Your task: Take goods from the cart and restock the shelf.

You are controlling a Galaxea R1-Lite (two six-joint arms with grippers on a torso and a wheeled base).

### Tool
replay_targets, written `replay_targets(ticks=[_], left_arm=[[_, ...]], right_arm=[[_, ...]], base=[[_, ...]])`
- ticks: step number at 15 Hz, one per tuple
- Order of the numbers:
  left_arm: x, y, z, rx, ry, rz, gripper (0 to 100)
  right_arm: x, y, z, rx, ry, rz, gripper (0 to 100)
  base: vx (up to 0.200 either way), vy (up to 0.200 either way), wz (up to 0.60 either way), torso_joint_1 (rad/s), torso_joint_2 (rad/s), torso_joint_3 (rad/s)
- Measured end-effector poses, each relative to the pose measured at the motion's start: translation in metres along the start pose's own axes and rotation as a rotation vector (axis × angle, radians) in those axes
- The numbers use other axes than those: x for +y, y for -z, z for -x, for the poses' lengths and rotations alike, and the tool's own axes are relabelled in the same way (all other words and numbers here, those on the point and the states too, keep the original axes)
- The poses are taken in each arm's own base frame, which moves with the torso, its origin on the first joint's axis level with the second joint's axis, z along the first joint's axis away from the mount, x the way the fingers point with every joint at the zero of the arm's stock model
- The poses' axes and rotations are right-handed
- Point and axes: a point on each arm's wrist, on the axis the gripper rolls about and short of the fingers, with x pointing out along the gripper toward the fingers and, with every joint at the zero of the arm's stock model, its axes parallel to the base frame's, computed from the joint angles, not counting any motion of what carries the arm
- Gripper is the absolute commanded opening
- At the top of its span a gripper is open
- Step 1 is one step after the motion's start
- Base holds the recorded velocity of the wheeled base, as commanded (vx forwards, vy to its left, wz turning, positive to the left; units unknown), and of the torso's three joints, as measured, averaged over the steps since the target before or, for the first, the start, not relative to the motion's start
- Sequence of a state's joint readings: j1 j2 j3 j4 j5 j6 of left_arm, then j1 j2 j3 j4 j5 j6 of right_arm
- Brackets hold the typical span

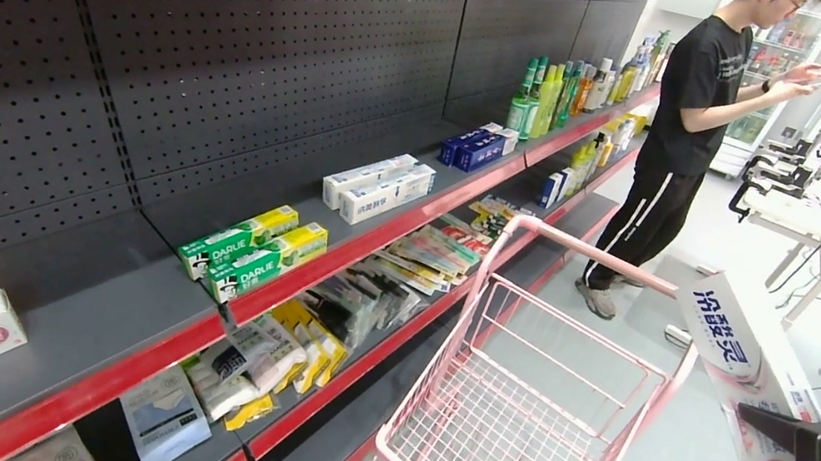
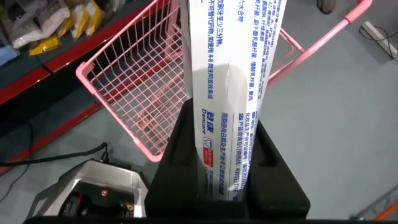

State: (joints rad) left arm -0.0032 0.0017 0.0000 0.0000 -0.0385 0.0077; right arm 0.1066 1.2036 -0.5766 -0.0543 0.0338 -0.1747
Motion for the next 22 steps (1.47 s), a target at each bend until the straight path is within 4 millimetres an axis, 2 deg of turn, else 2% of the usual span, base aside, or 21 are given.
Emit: replay_targets(ticks=[10,19,22], left_arm=[[0.000,0.000,0.000,-0.001,-0.002,0.000,100],[0.000,0.000,0.000,-0.001,0.000,0.001,100],[0.000,-0.001,0.000,-0.002,-0.001,0.000,100]], right_arm=[[0.001,0.009,0.008,-0.006,0.006,0.015,0],[0.001,0.009,0.017,-0.042,0.016,0.014,0],[0.001,0.009,0.023,-0.066,0.022,0.021,0]], base=[[0.000,0.000,0.60,0.003,0.00,-0.001],[0.000,0.000,0.60,0.001,0.00,0.002],[0.000,0.000,0.00,0.000,0.00,0.000]])
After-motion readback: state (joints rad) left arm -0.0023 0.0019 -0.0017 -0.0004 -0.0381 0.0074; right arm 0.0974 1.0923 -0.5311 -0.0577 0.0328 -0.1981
